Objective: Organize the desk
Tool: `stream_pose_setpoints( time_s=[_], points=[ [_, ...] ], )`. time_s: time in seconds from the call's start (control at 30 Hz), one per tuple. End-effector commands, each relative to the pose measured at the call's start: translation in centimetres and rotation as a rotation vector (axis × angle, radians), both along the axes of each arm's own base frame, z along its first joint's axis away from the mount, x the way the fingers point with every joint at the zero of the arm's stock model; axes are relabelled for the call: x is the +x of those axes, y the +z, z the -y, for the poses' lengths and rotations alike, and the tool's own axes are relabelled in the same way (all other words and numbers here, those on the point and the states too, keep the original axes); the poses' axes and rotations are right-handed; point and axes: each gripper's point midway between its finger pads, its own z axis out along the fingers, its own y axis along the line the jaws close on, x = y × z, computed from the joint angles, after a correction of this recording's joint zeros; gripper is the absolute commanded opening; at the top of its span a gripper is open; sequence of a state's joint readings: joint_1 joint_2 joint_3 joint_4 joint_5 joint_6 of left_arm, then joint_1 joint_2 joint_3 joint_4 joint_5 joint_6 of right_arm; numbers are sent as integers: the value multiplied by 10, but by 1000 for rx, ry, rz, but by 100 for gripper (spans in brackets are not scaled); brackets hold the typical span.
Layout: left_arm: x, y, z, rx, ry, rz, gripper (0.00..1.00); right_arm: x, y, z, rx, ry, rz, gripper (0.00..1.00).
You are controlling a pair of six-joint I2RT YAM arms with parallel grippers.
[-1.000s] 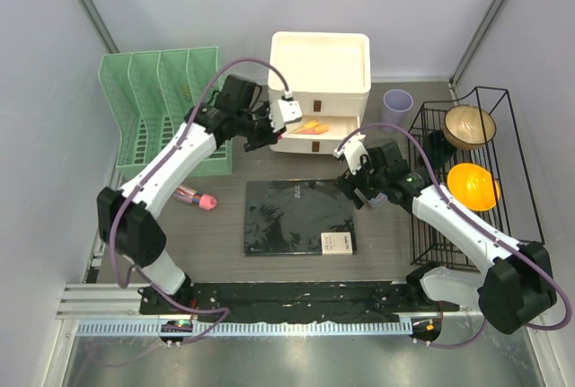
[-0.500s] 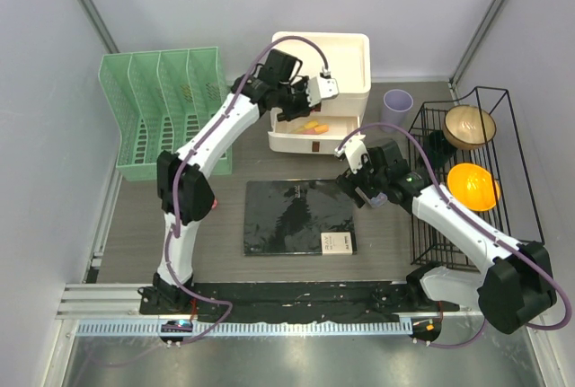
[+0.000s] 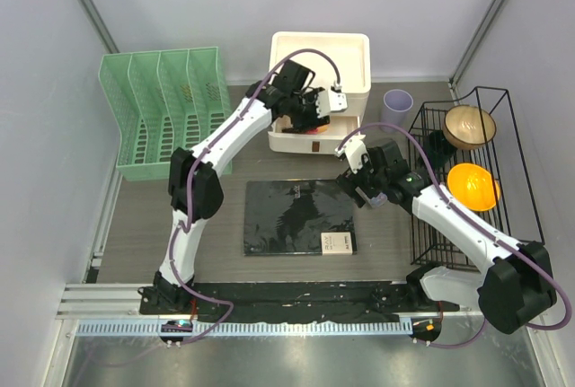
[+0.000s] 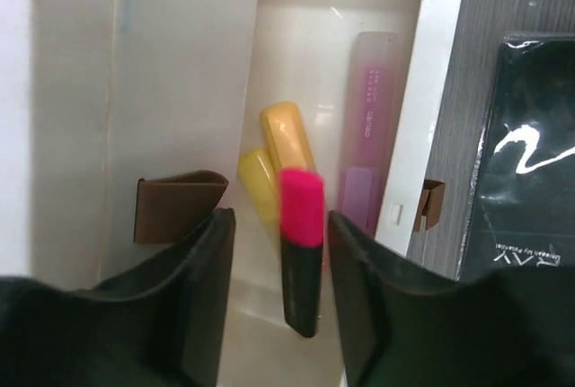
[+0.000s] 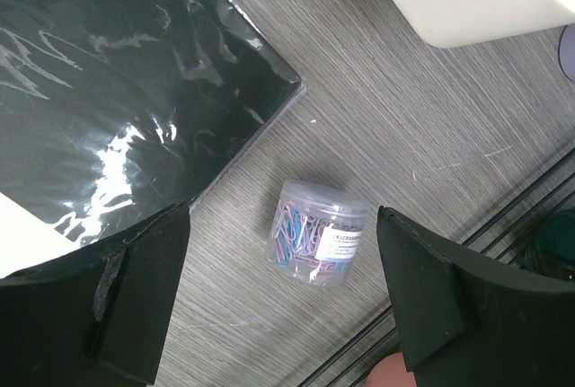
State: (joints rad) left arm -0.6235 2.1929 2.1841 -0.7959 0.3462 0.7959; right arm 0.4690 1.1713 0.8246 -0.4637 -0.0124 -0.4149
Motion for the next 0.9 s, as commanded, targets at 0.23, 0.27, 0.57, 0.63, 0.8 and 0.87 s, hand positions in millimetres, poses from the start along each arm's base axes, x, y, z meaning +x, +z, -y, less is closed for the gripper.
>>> stream_pose_setpoints(
  time_s=[0.23, 0.27, 0.57, 0.63, 0.8, 0.87],
  points=[
    [-4, 63, -4, -67, 23, 99, 67, 16, 16, 8, -20, -56, 79, 88],
    [-5, 66, -5, -71, 24, 99, 68, 16, 14, 8, -22, -58, 75, 88],
    [-40, 86, -38, -67, 65, 89, 70, 20, 14, 10, -30, -84, 78, 88],
    [-43, 81, -46, -58, 89, 84, 70, 24, 15, 10, -27, -102, 84, 88],
    [-53, 69, -74, -65, 189, 91, 70, 47, 29, 3, 84, -250, 135, 87],
    [-57, 63, -86, -61, 242, 95, 71, 54, 34, -3, 139, -270, 163, 87]
  ],
)
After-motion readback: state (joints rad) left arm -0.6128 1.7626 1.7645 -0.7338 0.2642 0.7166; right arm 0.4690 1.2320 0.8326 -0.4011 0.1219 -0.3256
